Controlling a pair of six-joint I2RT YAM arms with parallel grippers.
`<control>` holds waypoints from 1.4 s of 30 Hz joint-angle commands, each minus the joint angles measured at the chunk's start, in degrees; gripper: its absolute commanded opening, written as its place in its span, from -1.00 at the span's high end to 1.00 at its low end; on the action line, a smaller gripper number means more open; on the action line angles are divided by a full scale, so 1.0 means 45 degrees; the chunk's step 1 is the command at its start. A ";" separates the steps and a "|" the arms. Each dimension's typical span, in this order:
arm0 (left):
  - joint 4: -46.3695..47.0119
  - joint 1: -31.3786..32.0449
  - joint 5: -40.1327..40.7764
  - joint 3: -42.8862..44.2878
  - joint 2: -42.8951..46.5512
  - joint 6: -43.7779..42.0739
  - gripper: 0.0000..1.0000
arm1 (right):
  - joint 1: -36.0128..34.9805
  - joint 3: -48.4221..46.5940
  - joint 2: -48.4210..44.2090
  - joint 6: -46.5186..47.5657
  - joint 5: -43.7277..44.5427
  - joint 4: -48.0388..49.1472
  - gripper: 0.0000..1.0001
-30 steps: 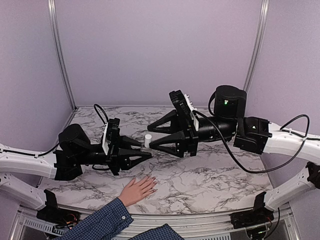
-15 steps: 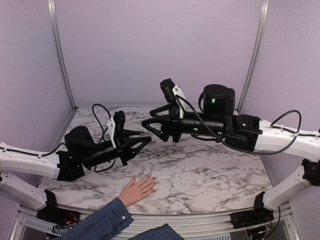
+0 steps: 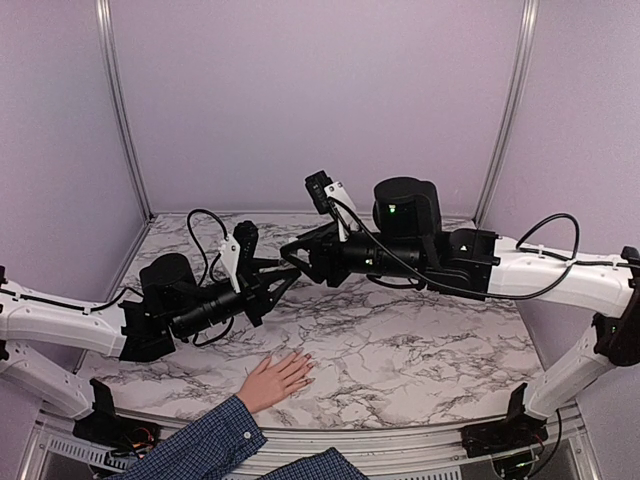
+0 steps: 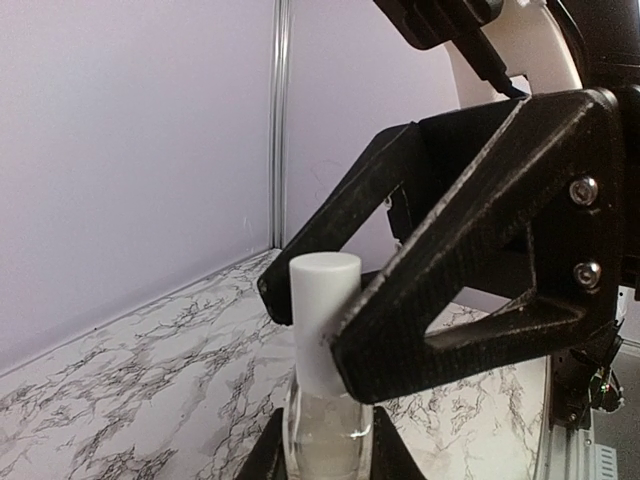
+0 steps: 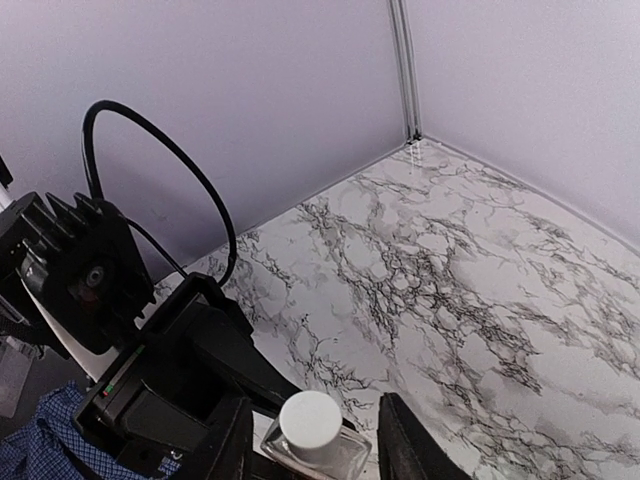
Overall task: Paint the nails
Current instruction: Unscrew the nail polish bottle cap from the nail polish bottle.
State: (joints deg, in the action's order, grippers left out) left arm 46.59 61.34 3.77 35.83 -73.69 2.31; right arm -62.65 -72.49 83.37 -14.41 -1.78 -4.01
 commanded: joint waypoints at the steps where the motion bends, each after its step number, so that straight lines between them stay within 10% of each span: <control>1: -0.0001 0.0060 0.0317 0.0438 -0.0043 -0.0159 1.00 | 0.0041 -0.0636 0.0090 -0.0327 0.0310 -0.0077 0.30; 17: -0.0202 -0.0005 -0.1262 0.0396 0.0039 -0.0031 1.00 | 0.0054 -0.0242 -0.0306 0.0769 -0.0968 0.0734 0.98; 28: -0.0045 -0.0096 -0.7321 0.0471 0.0596 0.0112 1.00 | 0.0053 0.1069 -0.1653 0.2638 -0.3900 0.2305 1.00; 42: -0.0039 -0.0077 -1.0031 0.1072 0.0658 0.0559 1.00 | 0.0056 0.1494 -0.2175 0.3915 -0.6808 0.2656 1.00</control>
State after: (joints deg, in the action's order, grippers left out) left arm 46.46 59.55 -33.82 39.16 -70.67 5.19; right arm -62.24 -65.34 73.19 1.19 -30.63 2.09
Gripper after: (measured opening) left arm 0.210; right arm 0.119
